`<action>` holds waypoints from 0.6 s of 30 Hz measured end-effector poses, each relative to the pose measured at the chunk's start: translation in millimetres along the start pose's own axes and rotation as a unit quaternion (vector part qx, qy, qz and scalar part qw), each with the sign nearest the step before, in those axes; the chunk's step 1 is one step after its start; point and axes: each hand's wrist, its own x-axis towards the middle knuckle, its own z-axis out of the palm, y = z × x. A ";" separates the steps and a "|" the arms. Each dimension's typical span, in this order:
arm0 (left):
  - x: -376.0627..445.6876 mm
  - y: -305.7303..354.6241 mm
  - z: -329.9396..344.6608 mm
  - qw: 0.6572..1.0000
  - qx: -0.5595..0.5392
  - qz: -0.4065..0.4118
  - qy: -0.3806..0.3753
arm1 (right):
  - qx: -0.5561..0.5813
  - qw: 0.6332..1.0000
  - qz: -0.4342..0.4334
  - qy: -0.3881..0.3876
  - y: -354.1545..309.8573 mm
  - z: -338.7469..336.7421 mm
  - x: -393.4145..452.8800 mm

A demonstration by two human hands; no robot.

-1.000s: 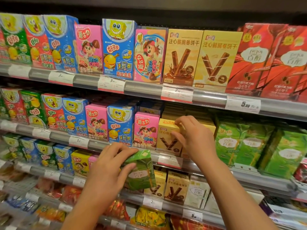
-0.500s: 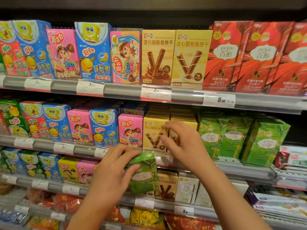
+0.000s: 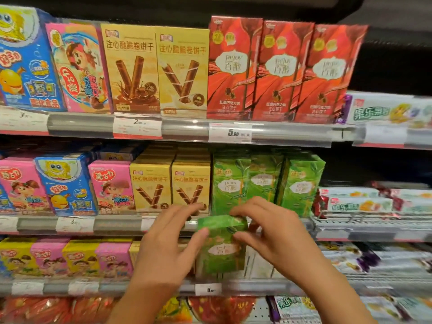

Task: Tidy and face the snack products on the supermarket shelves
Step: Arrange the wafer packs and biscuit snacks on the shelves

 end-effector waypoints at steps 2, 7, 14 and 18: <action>-0.2 -2.5 16.3 0.999 0.015 -0.035 -0.007 | -0.008 0.999 0.024 0.034 17.9 -15.8 -10.8; -7.5 -16.7 60.2 0.987 0.127 -0.066 -0.073 | -0.033 0.991 0.063 0.115 57.6 -47.4 -22.2; -17.9 -27.4 95.4 0.960 0.240 -0.096 -0.110 | -0.007 0.983 0.057 0.172 82.9 -56.8 -14.3; -21.3 -30.4 99.7 0.955 0.259 -0.100 -0.102 | -0.019 0.983 0.031 0.178 87.3 -54.9 -4.0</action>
